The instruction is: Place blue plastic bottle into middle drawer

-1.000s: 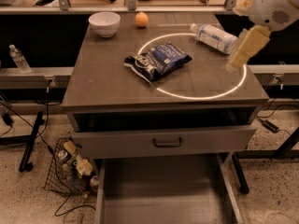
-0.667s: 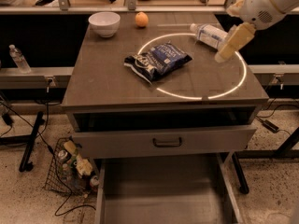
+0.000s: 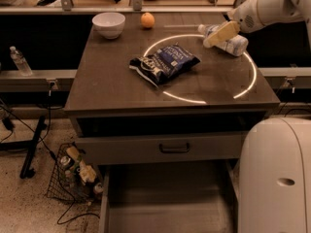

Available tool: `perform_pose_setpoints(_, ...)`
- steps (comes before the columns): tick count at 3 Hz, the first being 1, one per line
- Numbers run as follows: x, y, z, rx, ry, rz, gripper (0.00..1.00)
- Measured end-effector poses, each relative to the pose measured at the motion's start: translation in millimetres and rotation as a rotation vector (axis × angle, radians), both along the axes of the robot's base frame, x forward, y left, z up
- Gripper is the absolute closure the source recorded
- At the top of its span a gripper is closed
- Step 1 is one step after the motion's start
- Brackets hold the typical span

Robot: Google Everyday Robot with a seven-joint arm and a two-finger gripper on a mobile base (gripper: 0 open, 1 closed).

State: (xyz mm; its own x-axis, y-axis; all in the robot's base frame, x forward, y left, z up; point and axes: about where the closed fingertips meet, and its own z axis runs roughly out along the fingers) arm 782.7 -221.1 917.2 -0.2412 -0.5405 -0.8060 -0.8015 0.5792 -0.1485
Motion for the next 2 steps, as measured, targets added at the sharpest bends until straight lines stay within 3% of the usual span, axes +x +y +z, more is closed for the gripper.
perform_pose_setpoints(1, 24, -22, 12, 0.079, -0.065, -0.096, 0.0)
perform_pose_setpoints(2, 37, -36, 7, 0.012, -0.079, -0.152, 0.0)
